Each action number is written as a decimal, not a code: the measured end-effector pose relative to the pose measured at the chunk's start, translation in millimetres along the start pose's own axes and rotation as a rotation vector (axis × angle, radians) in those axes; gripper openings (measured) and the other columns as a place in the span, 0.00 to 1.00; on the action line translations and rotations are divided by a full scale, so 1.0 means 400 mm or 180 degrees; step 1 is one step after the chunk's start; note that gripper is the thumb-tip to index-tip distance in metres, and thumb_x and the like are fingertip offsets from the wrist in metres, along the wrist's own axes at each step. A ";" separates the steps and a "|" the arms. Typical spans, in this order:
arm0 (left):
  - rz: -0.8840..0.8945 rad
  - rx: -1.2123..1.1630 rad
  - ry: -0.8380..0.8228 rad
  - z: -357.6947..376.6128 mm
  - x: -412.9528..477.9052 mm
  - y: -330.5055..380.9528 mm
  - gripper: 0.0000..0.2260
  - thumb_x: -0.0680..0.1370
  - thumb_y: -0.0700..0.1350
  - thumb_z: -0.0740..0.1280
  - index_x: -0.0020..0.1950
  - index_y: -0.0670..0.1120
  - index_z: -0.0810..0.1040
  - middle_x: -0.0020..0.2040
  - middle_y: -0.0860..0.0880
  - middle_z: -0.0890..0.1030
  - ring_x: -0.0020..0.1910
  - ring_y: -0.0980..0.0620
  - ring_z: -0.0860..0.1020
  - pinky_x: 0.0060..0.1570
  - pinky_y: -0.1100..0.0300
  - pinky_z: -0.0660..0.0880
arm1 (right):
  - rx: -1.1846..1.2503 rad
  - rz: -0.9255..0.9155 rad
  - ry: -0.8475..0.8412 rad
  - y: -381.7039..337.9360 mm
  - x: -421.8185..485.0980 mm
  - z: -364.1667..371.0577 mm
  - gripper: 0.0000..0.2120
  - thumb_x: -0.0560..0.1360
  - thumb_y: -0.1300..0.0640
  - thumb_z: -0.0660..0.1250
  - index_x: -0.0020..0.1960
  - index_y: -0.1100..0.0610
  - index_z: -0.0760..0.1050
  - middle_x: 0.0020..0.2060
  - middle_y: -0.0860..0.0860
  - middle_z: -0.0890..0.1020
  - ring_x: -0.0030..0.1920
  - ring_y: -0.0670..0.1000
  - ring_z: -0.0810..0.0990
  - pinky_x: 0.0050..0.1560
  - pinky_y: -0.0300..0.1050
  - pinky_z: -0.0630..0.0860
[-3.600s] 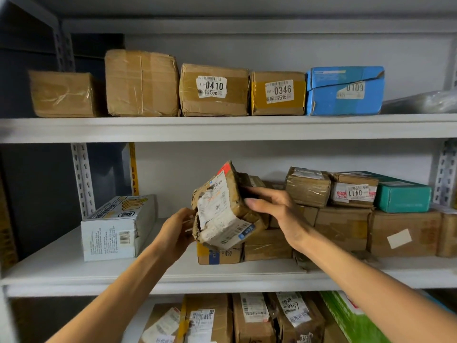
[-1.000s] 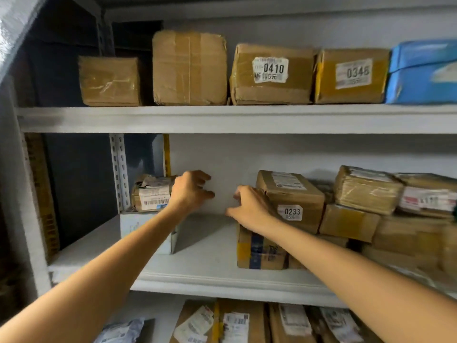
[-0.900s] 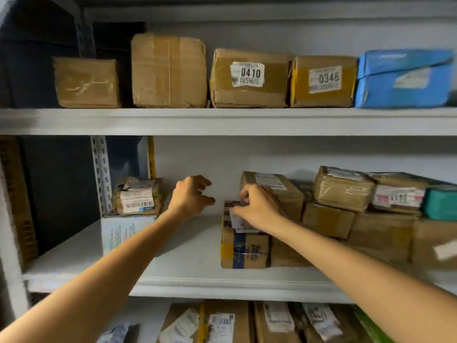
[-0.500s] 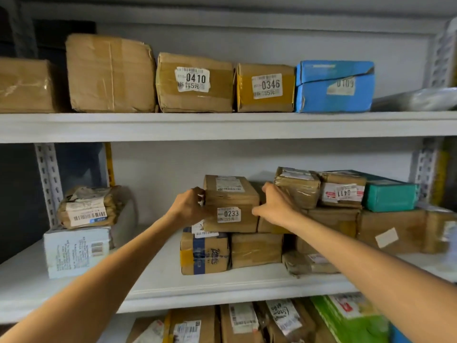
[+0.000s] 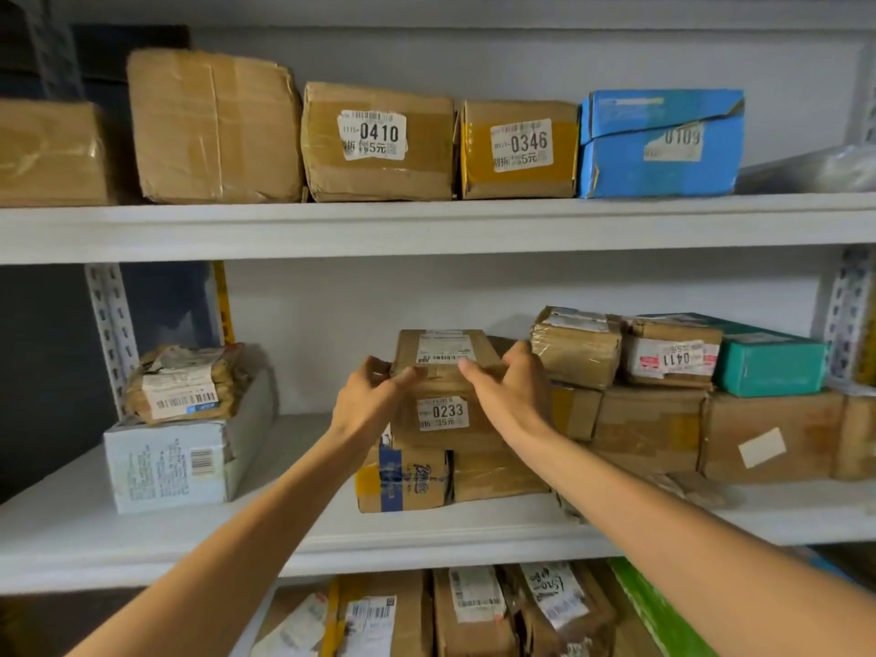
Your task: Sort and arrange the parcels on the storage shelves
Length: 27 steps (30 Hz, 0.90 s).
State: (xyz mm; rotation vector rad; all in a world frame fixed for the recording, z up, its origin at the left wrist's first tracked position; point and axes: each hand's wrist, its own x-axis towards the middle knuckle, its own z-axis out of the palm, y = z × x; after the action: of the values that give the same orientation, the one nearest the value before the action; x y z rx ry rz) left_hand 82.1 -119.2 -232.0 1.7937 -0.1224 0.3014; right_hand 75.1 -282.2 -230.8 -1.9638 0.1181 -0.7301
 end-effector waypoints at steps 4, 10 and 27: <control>-0.0115 0.0279 0.0631 -0.023 -0.042 -0.020 0.24 0.67 0.64 0.72 0.52 0.49 0.75 0.48 0.48 0.81 0.49 0.47 0.80 0.54 0.46 0.78 | 0.0876 0.0315 0.0126 0.004 -0.027 -0.033 0.15 0.69 0.52 0.76 0.47 0.55 0.72 0.41 0.49 0.77 0.41 0.49 0.76 0.36 0.38 0.67; -0.0522 -0.0042 -0.0846 -0.055 -0.046 0.019 0.19 0.74 0.54 0.71 0.60 0.45 0.76 0.51 0.46 0.84 0.50 0.48 0.82 0.55 0.52 0.79 | 0.0773 0.0790 -0.0864 0.017 -0.042 -0.059 0.20 0.71 0.46 0.73 0.56 0.56 0.74 0.49 0.50 0.79 0.49 0.49 0.77 0.45 0.43 0.71; 0.0325 -0.0586 -0.0871 -0.101 -0.142 -0.075 0.44 0.57 0.35 0.75 0.71 0.53 0.67 0.59 0.43 0.74 0.53 0.51 0.79 0.39 0.62 0.79 | 0.0688 0.0290 -0.1575 0.035 -0.146 -0.085 0.58 0.62 0.74 0.76 0.79 0.49 0.45 0.74 0.49 0.63 0.75 0.53 0.60 0.71 0.50 0.63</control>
State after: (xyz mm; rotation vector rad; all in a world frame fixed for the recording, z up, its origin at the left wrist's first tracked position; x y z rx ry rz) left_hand 29.5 -77.1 -266.8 1.6403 -0.4234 0.1112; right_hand 12.5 -293.7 -257.3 -1.8598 -0.1640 -0.1744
